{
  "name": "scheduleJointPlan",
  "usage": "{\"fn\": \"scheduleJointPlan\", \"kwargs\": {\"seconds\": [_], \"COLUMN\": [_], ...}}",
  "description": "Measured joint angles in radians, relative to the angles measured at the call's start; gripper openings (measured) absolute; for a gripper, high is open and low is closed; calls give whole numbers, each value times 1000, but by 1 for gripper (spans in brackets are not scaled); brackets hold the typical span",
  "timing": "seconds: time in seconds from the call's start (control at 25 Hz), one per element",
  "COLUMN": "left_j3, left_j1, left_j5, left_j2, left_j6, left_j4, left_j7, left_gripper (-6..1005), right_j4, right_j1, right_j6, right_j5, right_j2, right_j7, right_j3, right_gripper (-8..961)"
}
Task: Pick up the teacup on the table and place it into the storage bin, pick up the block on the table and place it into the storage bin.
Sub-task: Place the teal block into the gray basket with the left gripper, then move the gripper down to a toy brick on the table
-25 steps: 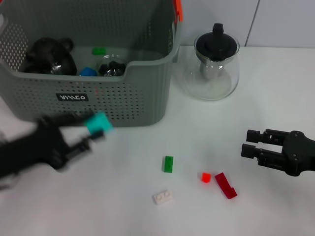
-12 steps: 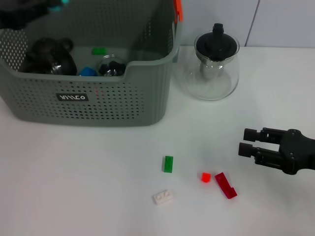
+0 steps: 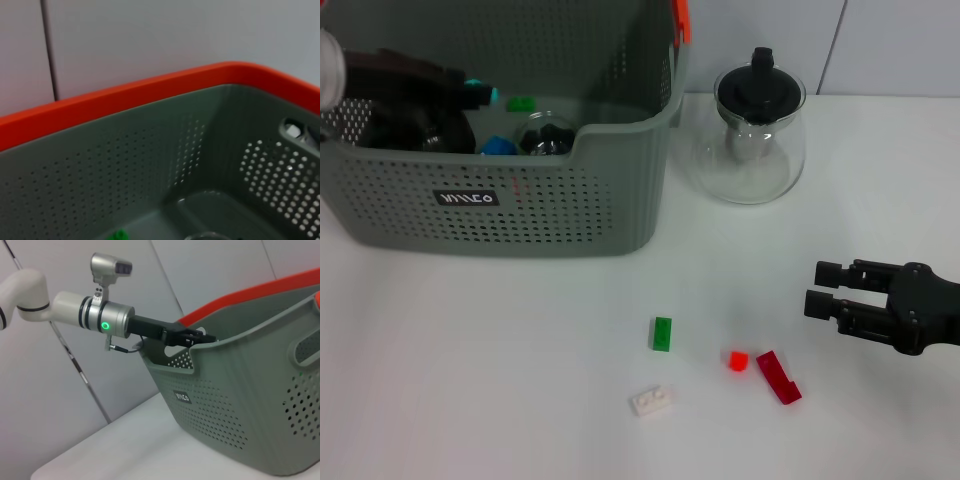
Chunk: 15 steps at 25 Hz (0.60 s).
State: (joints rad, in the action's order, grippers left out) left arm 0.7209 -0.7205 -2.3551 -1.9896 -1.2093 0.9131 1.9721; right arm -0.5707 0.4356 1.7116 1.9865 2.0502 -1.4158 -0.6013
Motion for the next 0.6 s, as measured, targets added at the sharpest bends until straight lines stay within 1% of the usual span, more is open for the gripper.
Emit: {"fn": "scheduleJointPlan", "kwargs": {"seconds": [0.12,0.24,0.32,0.36,0.4,0.44,0.48,0.52,0.56,0.6], "left_j3": [-1,-21,-51,-78,-113,-129,-178,-206,-247,-270], "left_j1": [20,62,102,132,165,180,216,237,264,277], "left_j5": [2,75,179,259,376,433,583,678,811,893], "left_j2": [-38,-67,-81,-87,-91,-92,-92,-90,-83,-76], "left_j6": [12,-7,-35,-60,-103,-126,-197,-250,-349,-419], "left_j4": [75,162,214,236,243,242,217,193,126,80], "left_j7": [9,7,-6,-25,-59,-79,-139,-182,-249,-290], "left_gripper": [413,413,503,548,593,638,667,697,727,756], "right_j4": [0,0,0,0,0,0,0,0,0,0], "right_j1": [0,0,0,0,0,0,0,0,0,0], "right_j6": [0,0,1,2,2,2,2,2,1,0], "right_j5": [0,0,0,0,0,0,0,0,0,0], "right_j2": [0,1,1,1,1,1,1,1,2,3], "right_j7": [0,0,0,0,0,0,0,0,1,2], "right_j3": [0,0,1,1,1,1,1,1,1,2], "right_gripper": [582,583,583,583,583,583,583,583,583,583]}}
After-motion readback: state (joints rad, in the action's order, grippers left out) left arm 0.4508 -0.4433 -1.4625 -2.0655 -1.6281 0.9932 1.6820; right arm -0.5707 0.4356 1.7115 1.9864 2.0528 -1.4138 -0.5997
